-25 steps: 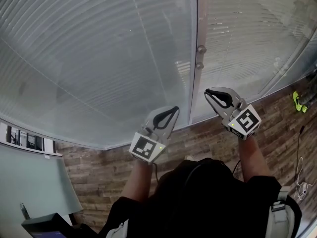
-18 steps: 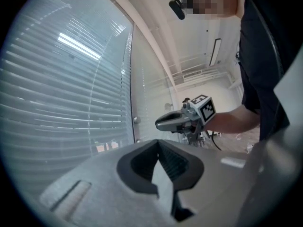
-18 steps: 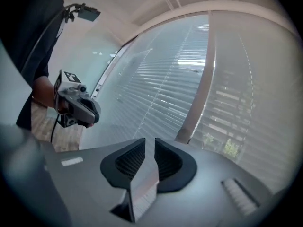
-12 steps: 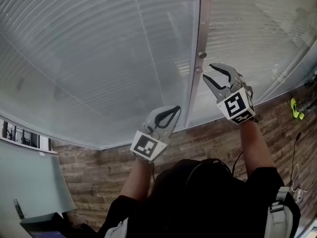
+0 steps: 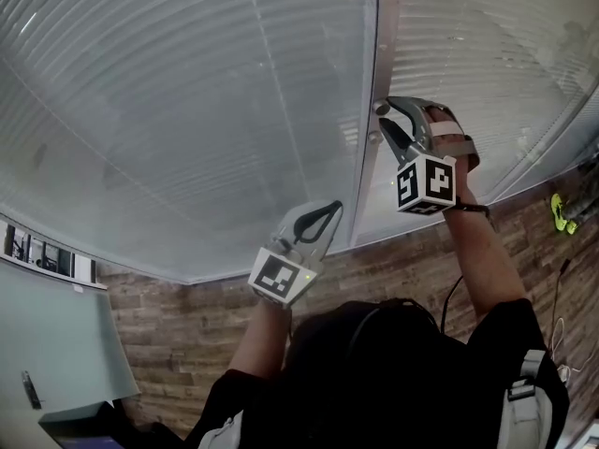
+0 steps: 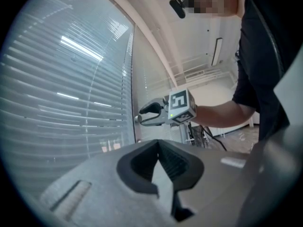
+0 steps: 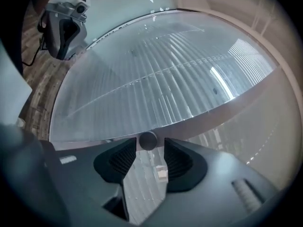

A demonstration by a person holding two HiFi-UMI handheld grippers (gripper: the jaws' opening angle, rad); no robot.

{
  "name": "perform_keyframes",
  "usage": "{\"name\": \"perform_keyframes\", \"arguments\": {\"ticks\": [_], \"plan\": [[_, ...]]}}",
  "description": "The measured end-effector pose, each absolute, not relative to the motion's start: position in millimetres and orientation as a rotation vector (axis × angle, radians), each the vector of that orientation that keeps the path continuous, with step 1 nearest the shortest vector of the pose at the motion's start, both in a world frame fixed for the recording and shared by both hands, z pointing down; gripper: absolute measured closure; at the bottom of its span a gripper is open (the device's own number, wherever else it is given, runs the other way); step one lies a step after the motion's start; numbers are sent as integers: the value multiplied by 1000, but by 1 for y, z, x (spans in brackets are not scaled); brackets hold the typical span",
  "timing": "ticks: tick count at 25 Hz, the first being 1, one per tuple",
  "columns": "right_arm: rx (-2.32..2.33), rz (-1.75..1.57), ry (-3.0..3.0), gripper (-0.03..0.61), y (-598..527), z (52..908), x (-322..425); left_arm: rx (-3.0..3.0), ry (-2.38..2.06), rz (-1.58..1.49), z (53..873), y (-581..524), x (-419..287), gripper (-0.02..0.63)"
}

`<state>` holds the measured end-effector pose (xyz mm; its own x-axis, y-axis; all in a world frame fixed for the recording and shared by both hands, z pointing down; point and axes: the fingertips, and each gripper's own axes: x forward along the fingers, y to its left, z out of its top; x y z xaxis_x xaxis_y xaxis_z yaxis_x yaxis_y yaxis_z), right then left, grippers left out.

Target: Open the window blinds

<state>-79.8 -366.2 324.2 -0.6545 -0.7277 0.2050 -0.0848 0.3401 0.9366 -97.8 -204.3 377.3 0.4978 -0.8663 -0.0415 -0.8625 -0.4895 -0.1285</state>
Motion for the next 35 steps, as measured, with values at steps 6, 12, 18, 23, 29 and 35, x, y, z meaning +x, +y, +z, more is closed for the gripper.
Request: {"name": "perform_keyframes", "arguments": {"ticks": [6, 12, 18, 23, 29, 35], "plan": [[686, -1390, -1969, 402, -369, 326, -87, -2587, 1524, -39, 379, -211, -98, 609], [691, -1424, -1938, 449, -372, 328, -91, -2542, 1526, -12, 382, -215, -100, 610], [717, -1415, -1969, 449, -372, 326, -90, -2574, 1540, -59, 380, -212, -96, 609], [769, -1344, -2035, 449, -372, 325, -91, -2559, 1541, -54, 380, -212, -97, 609], [847, -1218, -2144, 451, -372, 322, -90, -2576, 1539, -76, 385, -210, -92, 609], [910, -1032, -2324, 449, -374, 318, -89, -2564, 1542, -68, 386, -209, -91, 609]]}}
